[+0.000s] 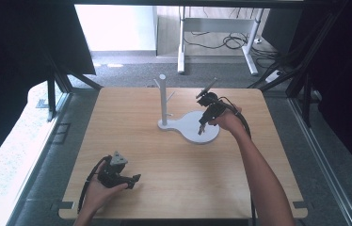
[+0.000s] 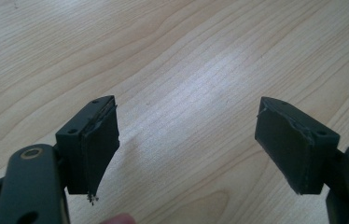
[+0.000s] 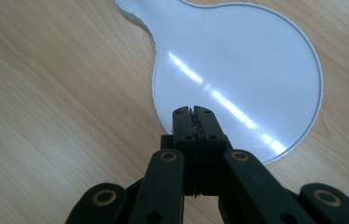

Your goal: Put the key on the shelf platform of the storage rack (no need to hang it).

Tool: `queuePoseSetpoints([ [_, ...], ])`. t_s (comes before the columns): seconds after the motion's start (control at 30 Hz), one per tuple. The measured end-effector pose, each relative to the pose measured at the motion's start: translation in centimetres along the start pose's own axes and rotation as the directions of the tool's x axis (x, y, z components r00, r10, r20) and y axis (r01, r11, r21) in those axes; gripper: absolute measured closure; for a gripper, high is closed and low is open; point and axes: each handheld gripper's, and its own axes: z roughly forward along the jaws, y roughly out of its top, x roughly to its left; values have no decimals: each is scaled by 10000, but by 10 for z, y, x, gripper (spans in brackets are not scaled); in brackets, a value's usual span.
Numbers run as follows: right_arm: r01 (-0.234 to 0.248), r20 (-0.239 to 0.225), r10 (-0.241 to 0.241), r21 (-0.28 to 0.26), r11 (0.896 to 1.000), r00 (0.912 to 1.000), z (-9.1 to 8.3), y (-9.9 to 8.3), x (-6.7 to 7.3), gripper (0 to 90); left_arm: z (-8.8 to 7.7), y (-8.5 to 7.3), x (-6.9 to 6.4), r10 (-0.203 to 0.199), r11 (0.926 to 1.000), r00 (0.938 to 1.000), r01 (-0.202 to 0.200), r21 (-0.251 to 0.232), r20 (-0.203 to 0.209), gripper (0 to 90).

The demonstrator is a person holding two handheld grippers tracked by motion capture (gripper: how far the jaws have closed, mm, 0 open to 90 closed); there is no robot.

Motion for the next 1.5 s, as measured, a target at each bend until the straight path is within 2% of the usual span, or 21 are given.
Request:
queuePoseSetpoints([
  [0.47, -399, 40, 399, -30, 9992, 9992, 9, 10, -11, 897, -2, 0, 1, -55, 10000, 10000, 55, -46, -8, 221],
  [0.63, -478, 218, 476, 101, 9988, 9986, 14, 11, -19, 897, -2, 0, 1, -44, 10000, 10000, 44, -37, -8, 221],
  [0.73, -602, 129, 601, 37, 9982, 9981, 17, 12, -26, 897, -2, 0, 1, -47, 10000, 10000, 47, -35, -2, 221],
  [1.23, -1156, 13, 1156, -99, 9932, 9933, 50, 8, -41, 894, -3, -1, 3, -72, 10000, 10000, 72, -61, -31, 221],
  [1.5, -1365, 225, 1373, -369, 9900, 9903, 64, 5, -46, 889, -2, -1, 4, -74, 10000, 10000, 74, -5, -43, 220],
])
